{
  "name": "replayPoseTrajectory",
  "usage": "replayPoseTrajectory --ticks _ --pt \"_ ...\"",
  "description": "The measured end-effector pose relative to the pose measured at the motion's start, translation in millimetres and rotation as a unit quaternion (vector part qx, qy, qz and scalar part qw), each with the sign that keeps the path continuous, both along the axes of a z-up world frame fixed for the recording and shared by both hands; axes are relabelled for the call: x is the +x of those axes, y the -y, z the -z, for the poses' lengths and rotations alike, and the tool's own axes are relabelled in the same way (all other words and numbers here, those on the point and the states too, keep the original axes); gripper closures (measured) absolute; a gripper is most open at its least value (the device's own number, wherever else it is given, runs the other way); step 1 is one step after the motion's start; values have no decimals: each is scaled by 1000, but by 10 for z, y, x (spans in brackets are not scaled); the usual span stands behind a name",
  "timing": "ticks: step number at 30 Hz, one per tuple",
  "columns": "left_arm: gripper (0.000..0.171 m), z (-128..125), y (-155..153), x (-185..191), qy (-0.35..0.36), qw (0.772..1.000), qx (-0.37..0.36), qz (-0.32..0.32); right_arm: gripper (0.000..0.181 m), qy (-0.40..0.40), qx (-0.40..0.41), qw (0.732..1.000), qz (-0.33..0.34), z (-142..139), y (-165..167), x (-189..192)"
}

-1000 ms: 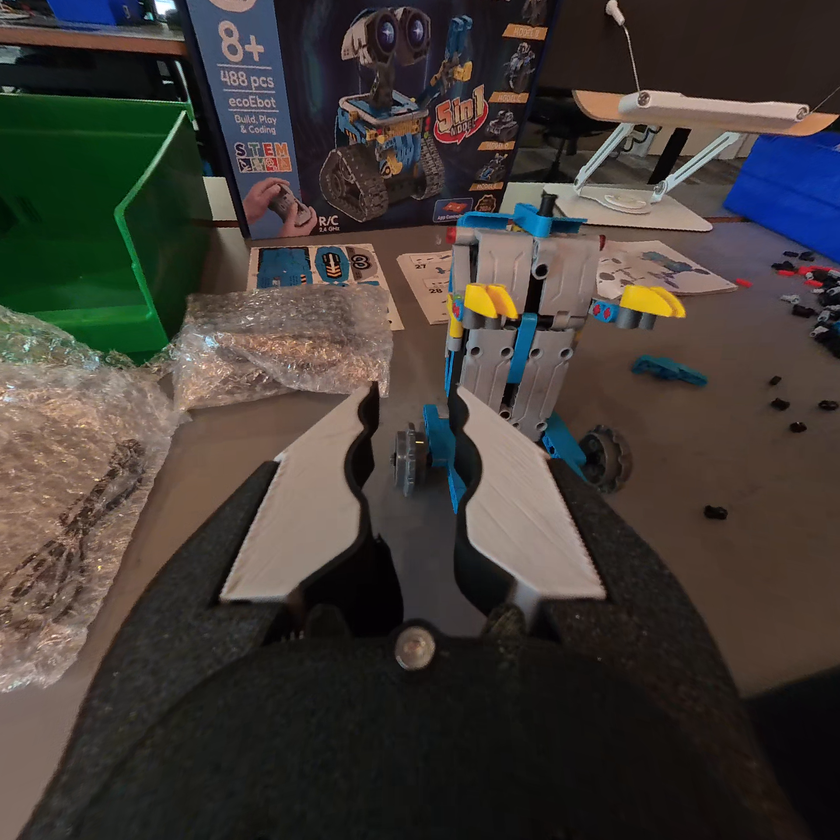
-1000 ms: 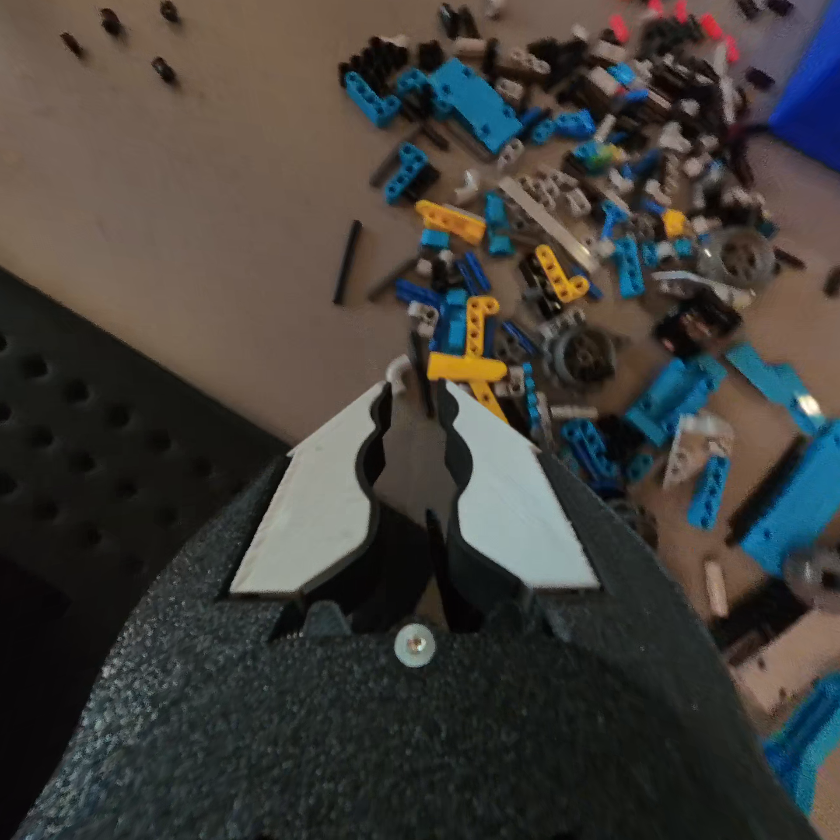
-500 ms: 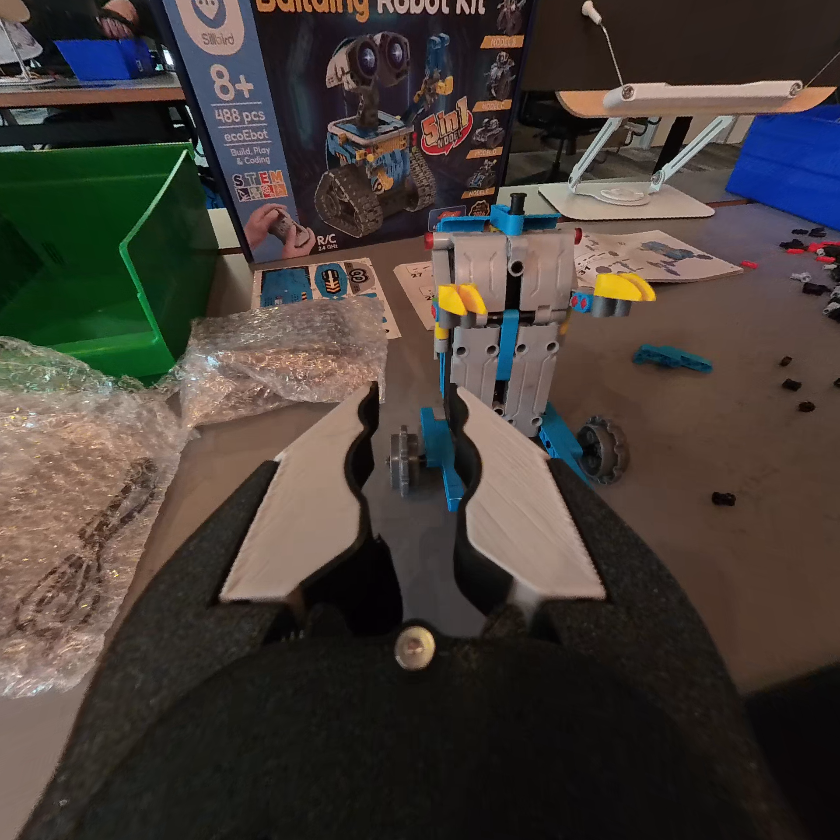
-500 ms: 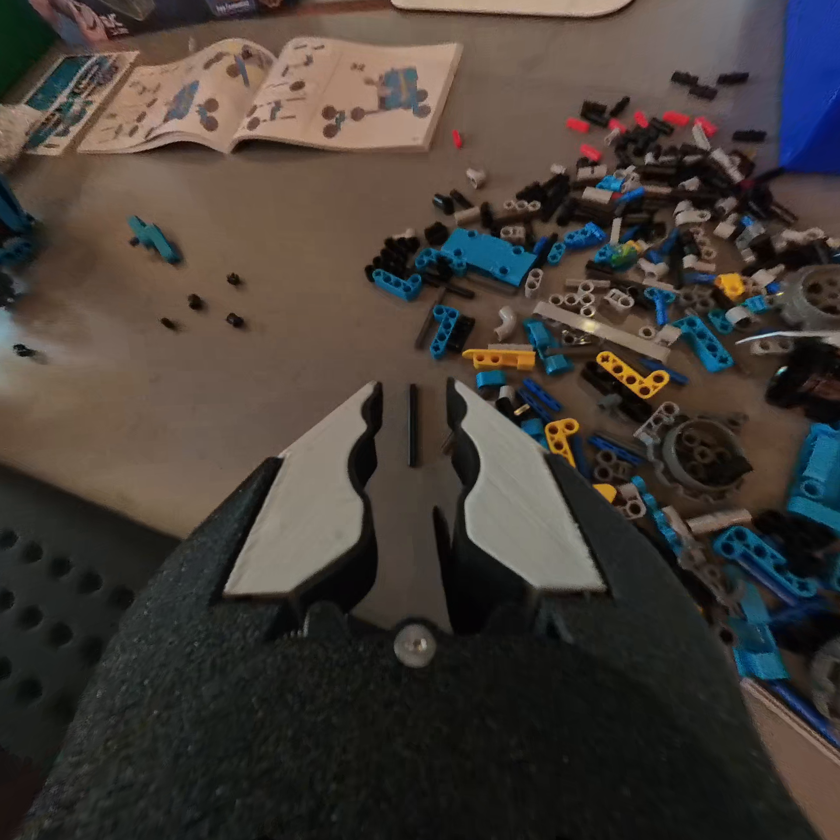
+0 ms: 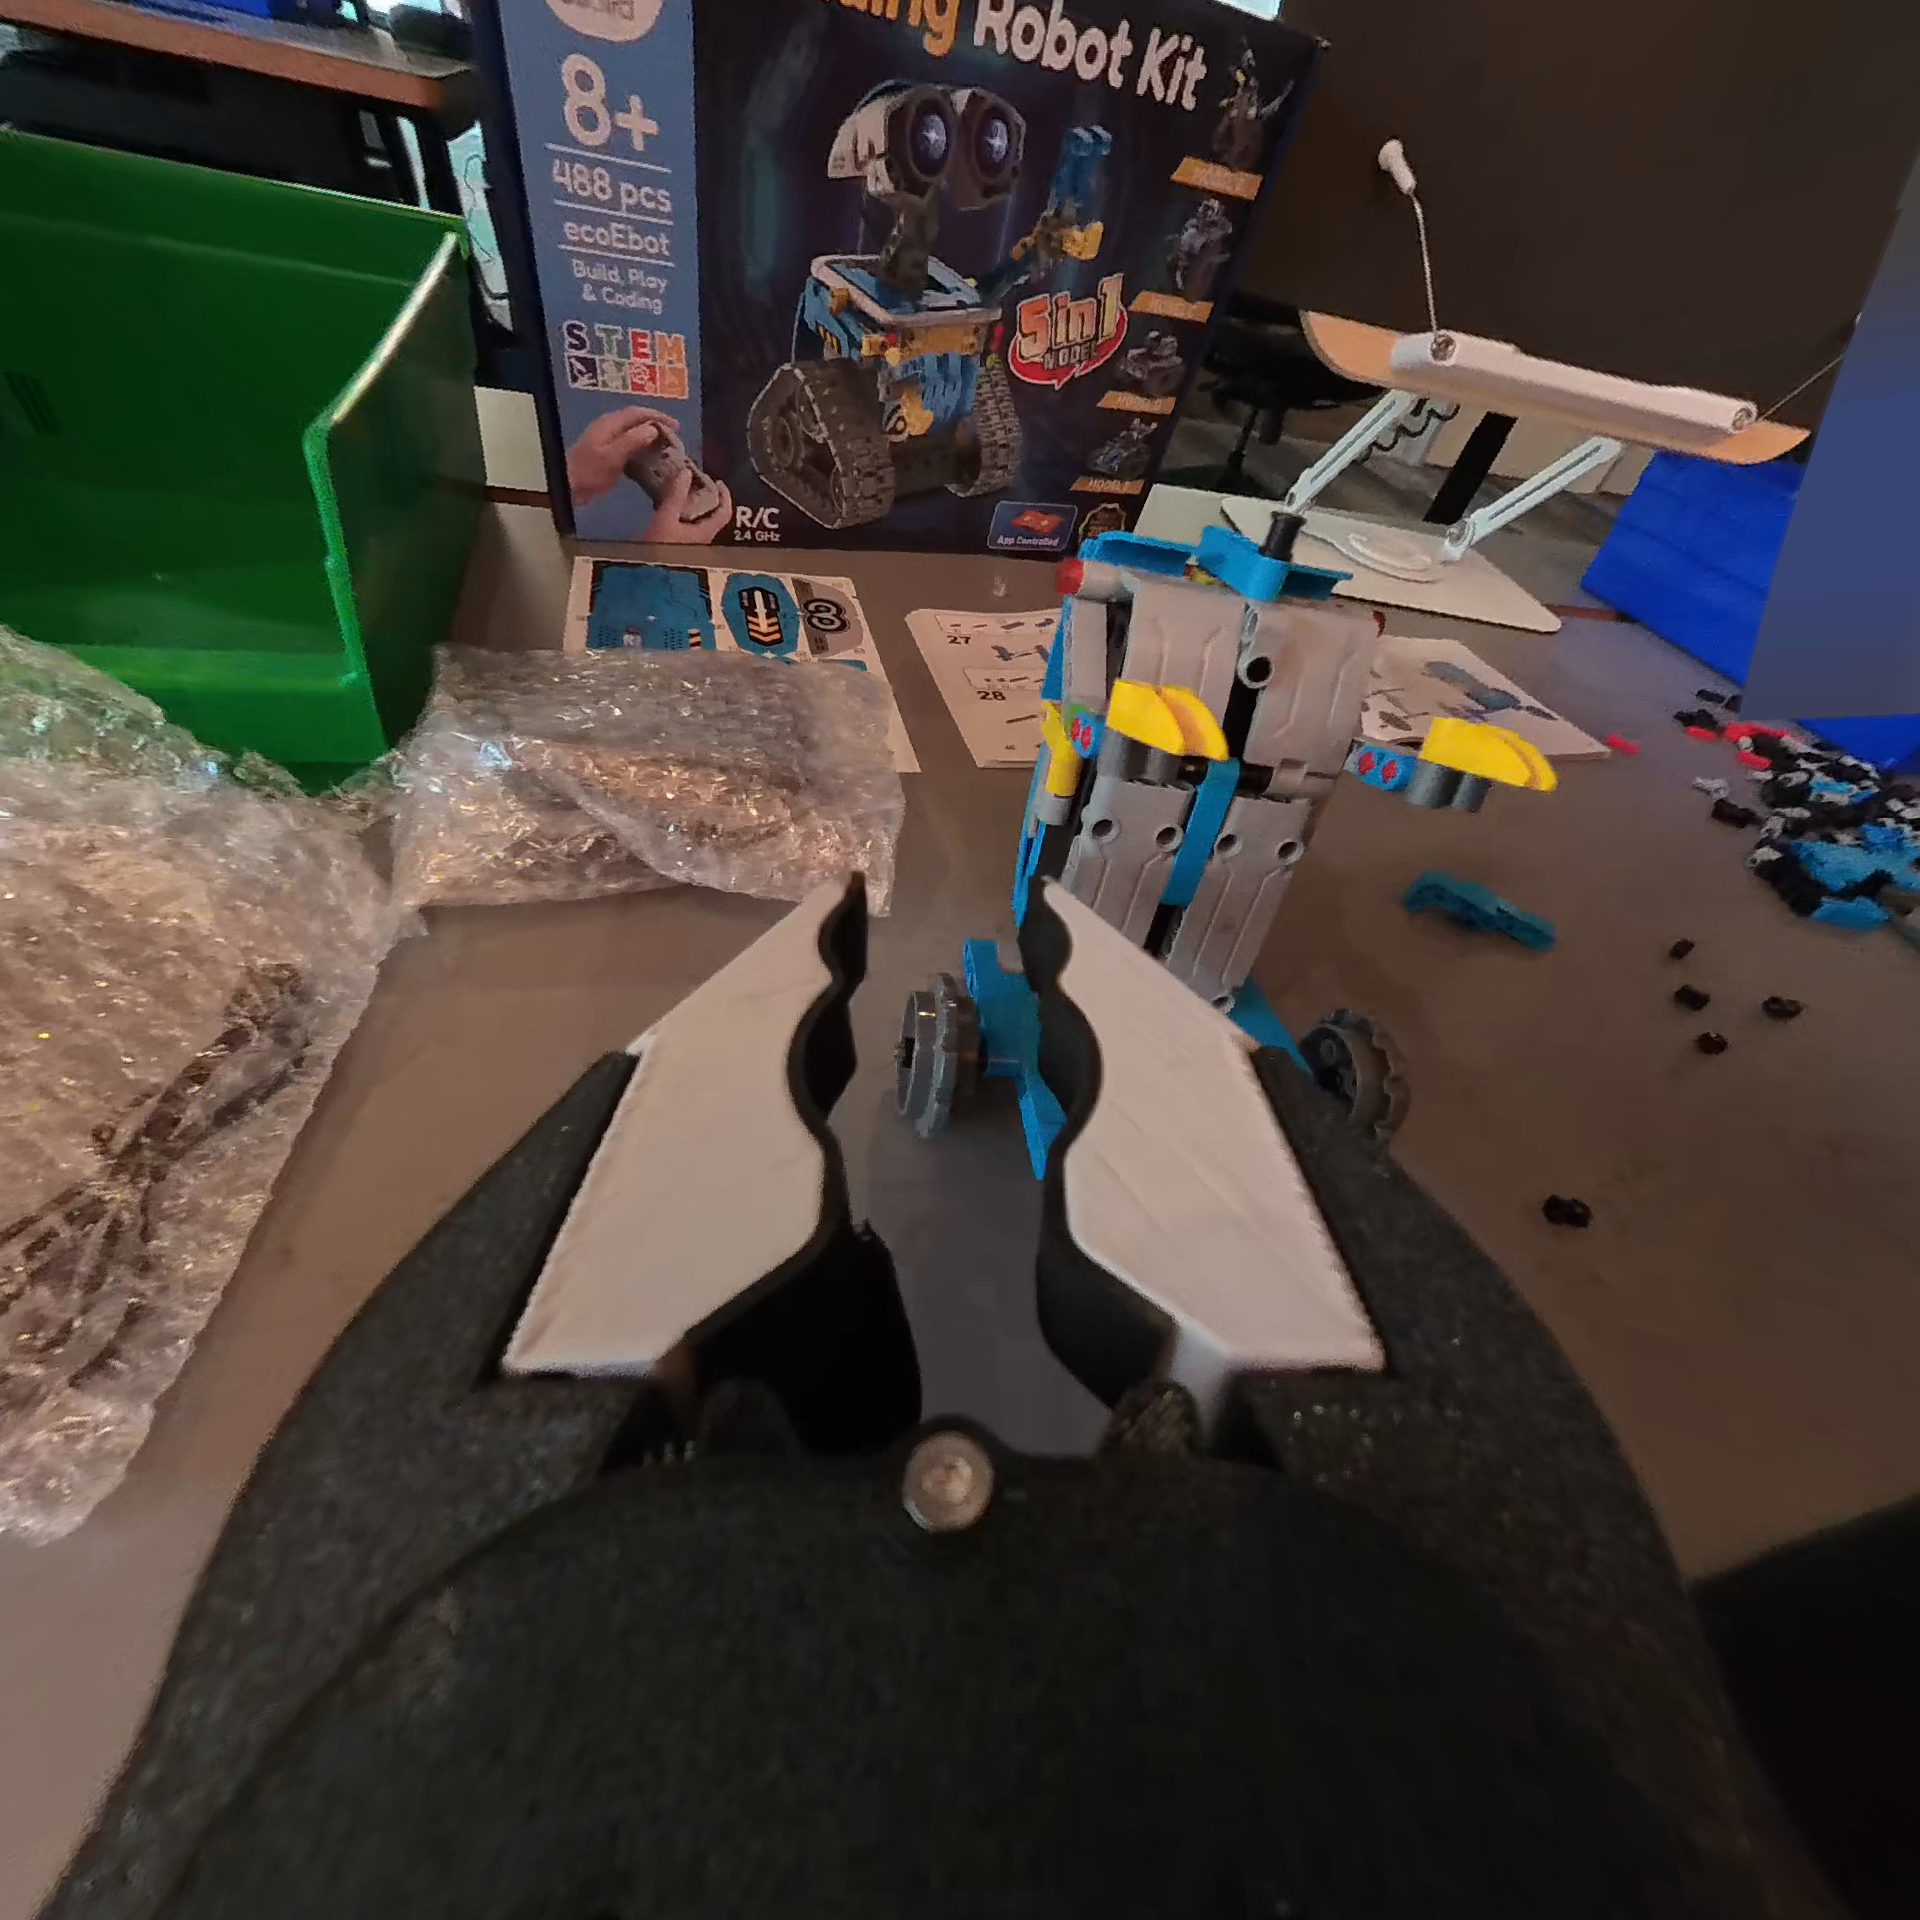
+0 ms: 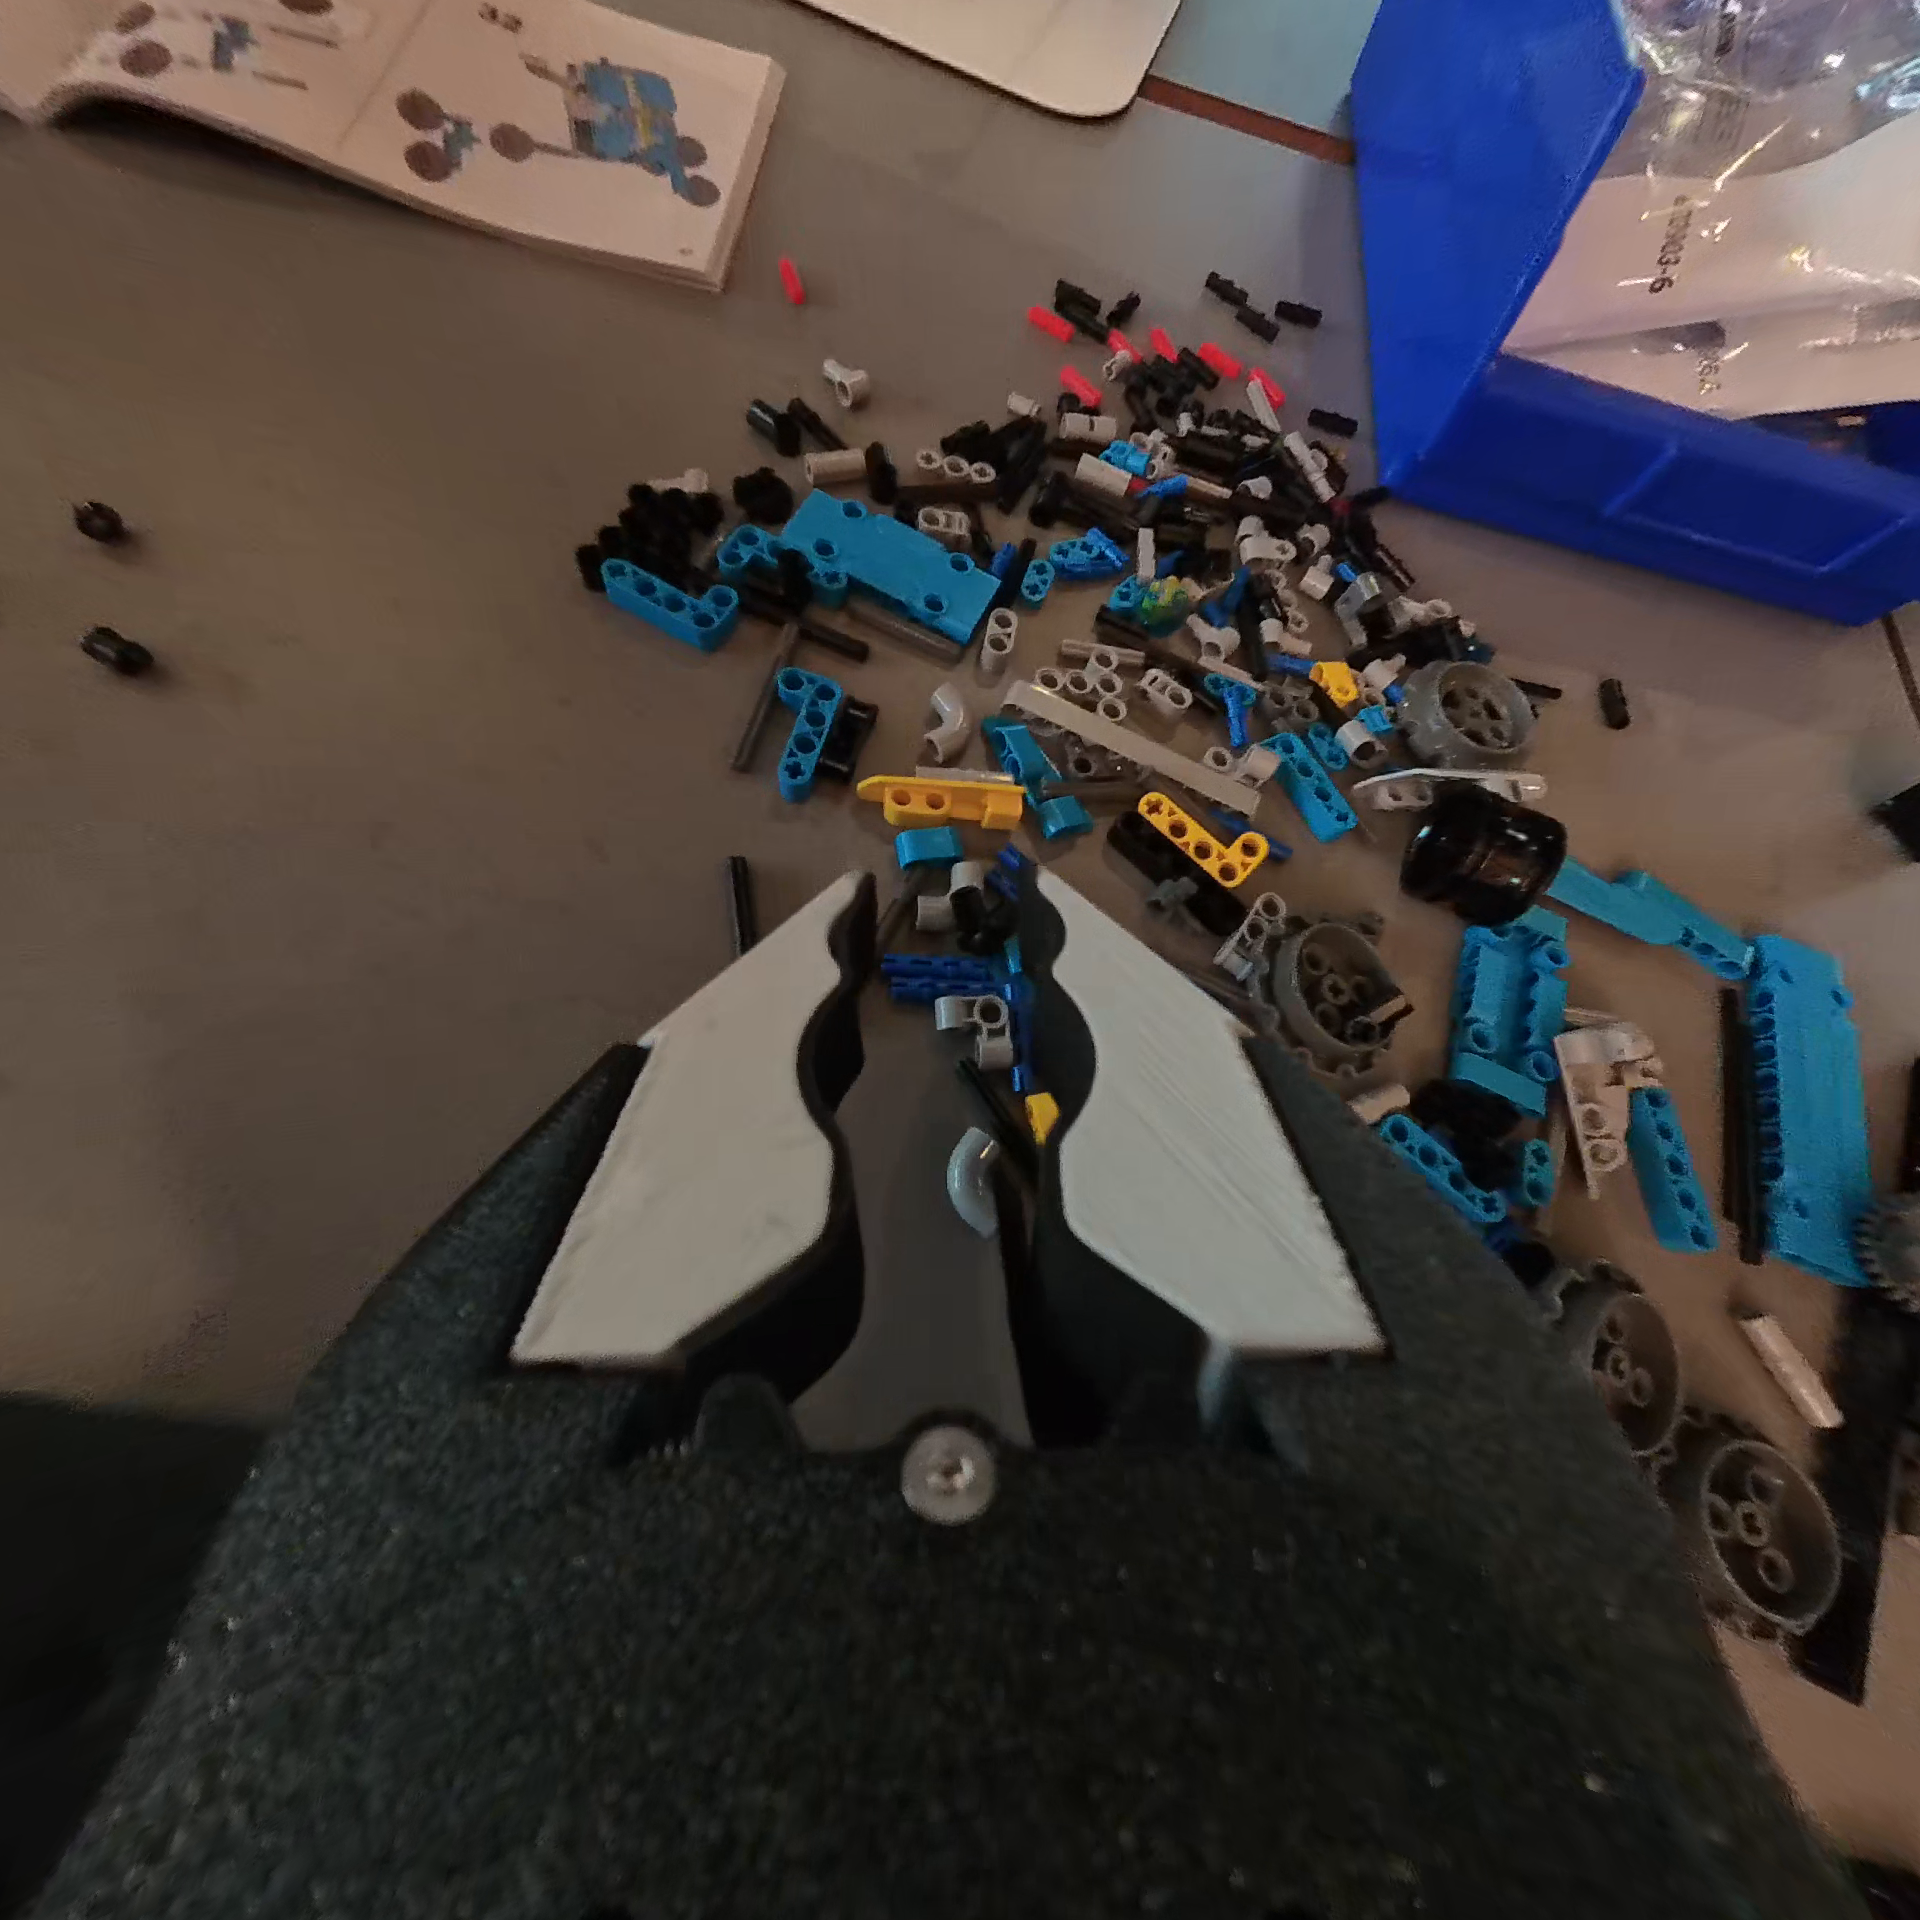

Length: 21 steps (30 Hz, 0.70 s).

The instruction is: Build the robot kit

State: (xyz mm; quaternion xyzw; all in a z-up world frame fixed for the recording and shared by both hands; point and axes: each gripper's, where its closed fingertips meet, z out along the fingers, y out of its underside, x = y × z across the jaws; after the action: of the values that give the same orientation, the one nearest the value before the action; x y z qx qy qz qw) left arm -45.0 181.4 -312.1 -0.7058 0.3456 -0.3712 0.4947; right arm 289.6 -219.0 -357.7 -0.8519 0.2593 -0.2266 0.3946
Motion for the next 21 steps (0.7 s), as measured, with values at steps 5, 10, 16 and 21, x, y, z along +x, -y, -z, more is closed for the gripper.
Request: replayPoseTrajectory --ticks 5,10,16,21 --pt "142 21 29 19 0 1000 -13 9 158 -12 -17 1000 -11 70 -26 -21" --pt "142 25 39 27 -1 1000 -13 14 159 -59 -27 998 -16 178 -41 -94" --pt "141 33 26 23 -1 1000 -18 11 162 -105 -30 994 -2 277 -26 -108" --pt "141 46 22 31 -9 1000 -15 7 172 -115 -5 993 -14 235 -57 -126"
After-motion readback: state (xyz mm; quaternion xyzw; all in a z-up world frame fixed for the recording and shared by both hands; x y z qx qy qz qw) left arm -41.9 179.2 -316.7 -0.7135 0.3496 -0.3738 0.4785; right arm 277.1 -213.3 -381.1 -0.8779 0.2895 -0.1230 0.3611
